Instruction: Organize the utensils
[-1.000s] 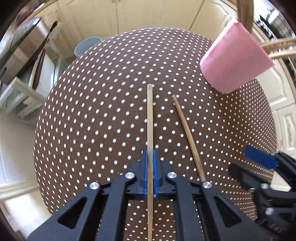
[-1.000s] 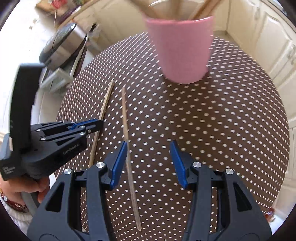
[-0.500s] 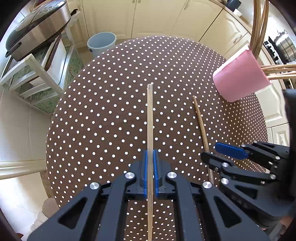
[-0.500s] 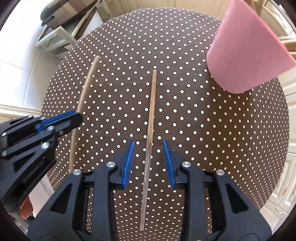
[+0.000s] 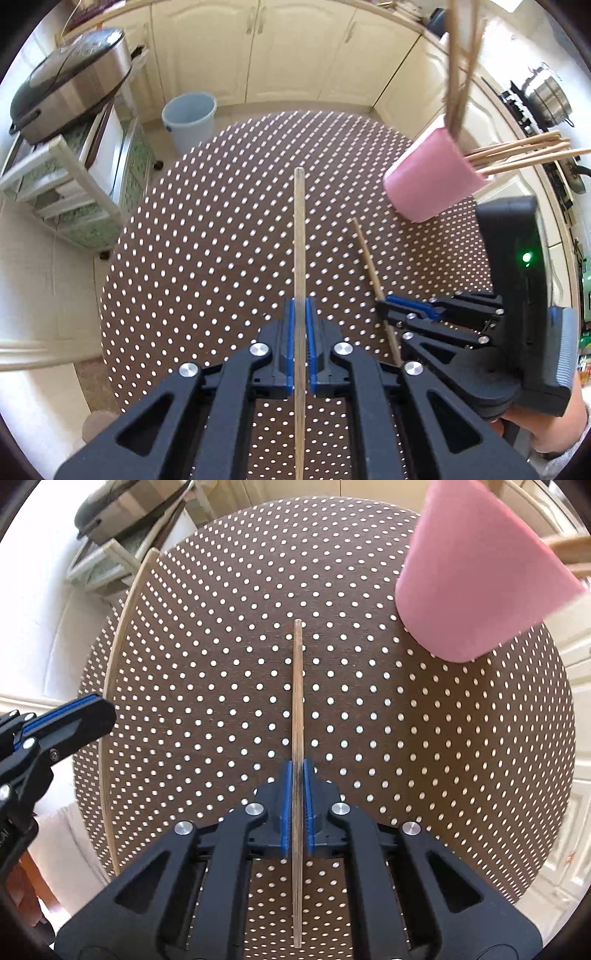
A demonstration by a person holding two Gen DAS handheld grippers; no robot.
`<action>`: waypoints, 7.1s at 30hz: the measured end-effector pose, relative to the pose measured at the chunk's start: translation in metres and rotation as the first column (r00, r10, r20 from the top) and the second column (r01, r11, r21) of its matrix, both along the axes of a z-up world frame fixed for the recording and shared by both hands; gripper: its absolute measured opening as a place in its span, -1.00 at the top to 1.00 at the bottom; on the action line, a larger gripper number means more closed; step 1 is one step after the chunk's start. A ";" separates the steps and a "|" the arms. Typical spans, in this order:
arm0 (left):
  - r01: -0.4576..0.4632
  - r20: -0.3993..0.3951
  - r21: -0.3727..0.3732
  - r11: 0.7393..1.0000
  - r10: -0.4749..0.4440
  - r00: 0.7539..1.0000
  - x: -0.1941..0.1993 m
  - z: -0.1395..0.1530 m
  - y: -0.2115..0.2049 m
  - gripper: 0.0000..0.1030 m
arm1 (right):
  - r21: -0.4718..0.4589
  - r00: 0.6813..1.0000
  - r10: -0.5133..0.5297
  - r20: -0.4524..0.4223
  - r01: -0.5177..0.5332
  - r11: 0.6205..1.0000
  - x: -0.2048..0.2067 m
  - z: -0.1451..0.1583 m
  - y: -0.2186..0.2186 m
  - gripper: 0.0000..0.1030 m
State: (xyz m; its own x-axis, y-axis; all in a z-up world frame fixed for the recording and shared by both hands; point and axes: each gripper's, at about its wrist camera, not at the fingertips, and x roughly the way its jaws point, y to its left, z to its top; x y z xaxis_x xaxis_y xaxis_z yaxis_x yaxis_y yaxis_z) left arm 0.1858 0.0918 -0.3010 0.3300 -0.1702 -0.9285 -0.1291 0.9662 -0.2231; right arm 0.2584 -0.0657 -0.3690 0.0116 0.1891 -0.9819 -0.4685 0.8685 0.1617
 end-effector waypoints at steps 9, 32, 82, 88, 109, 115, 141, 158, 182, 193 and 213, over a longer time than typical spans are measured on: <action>0.052 0.106 0.030 0.998 -0.055 0.993 -0.008 0.034 -0.032 0.88 | 0.134 0.993 -0.092 0.078 0.081 0.988 -0.024 0.043 -0.055 0.87; 0.154 0.464 0.007 0.988 -0.140 0.875 0.015 0.109 -0.110 0.88 | 0.326 0.903 -0.317 0.289 0.219 0.920 -0.037 0.162 -0.144 0.87; -0.071 0.786 -0.009 0.997 0.051 0.616 0.118 0.118 -0.142 0.88 | 0.491 0.744 -0.420 0.519 0.143 0.859 0.058 0.233 -0.178 0.87; -0.104 0.788 -0.019 0.994 0.078 0.610 0.117 0.116 -0.135 0.88 | 0.492 0.749 -0.404 0.525 0.120 0.862 0.063 0.229 -0.170 0.87; -0.067 0.714 0.002 0.998 0.045 0.699 0.109 0.102 -0.133 0.87 | 0.497 0.749 -0.393 0.533 0.098 0.862 0.061 0.227 -0.169 0.87; -0.070 0.684 -0.014 0.997 0.060 0.727 0.106 0.106 -0.122 0.64 | 0.497 0.742 -0.386 0.549 0.082 0.864 0.062 0.227 -0.168 0.87; -0.133 0.646 -0.006 0.991 0.105 0.756 0.066 0.136 -0.090 0.28 | 0.453 0.708 -0.343 0.617 0.037 0.891 0.049 0.207 -0.135 0.87; -0.149 0.549 0.005 0.989 0.122 0.827 0.068 0.113 -0.069 0.24 | 0.321 0.752 -0.215 0.623 0.005 0.947 0.043 0.154 -0.104 0.87; -0.093 0.450 0.075 0.993 0.049 0.891 0.072 0.093 -0.092 0.08 | 0.349 0.788 -0.267 0.556 0.071 0.934 0.034 0.143 -0.118 0.85; -0.074 0.447 0.103 0.992 0.021 0.894 0.061 0.099 -0.107 0.06 | 0.372 0.777 -0.299 0.554 0.090 0.924 0.018 0.157 -0.127 0.85; -0.040 0.469 0.121 0.992 -0.022 0.883 0.018 0.115 -0.114 0.05 | 0.410 0.744 -0.363 0.560 0.132 0.903 -0.027 0.180 -0.144 0.85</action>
State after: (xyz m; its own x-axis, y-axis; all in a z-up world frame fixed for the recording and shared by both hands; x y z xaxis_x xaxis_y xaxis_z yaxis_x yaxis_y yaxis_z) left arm 0.2035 -0.0219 -0.1865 0.7325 -0.0589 -0.6783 -0.0486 0.9892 -0.1384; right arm 0.2312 -0.2097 -0.1887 0.6763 0.3932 -0.6229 -0.3399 0.9168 0.2097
